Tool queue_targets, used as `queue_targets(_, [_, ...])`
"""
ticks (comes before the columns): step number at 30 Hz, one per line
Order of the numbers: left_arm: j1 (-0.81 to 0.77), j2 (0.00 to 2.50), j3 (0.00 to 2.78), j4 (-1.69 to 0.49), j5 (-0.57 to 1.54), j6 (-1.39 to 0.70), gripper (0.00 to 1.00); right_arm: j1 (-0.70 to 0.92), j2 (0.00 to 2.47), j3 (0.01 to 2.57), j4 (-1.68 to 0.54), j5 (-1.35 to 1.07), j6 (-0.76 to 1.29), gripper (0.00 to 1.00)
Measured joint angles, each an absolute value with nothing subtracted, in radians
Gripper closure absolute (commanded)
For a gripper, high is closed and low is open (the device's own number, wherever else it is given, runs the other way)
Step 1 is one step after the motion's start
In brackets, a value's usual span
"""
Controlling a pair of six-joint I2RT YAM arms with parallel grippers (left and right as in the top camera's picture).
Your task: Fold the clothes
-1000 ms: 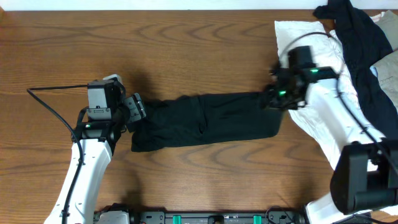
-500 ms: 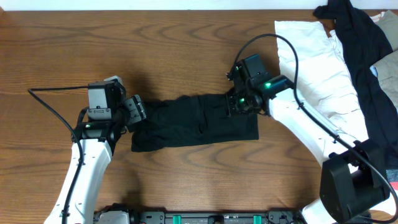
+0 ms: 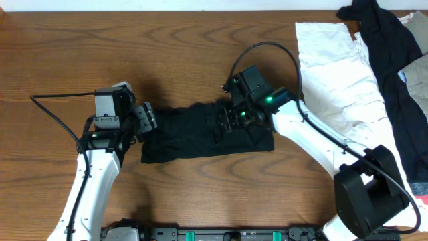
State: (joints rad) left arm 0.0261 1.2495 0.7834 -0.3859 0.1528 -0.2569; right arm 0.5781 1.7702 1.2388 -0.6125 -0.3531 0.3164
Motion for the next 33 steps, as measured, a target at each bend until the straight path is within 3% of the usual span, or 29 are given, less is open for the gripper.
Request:
queue_targets(12, [0.026, 1.25, 0.783, -0.386, 0.154, -0.257, 0.25, 0.515, 1.77, 1.239, -0.69, -0.341, 0.248, 0.49])
queue_targets(22, [0.026, 1.251, 0.783, -0.386, 0.154, -0.257, 0.25, 0.505, 1.77, 1.239, -0.73, -0.26, 0.204, 0.54])
queue_targets(33, [0.026, 1.267, 0.783, -0.386, 0.154, -0.257, 0.25, 0.537, 1.77, 1.239, -0.74, -0.237, 0.188, 0.45])
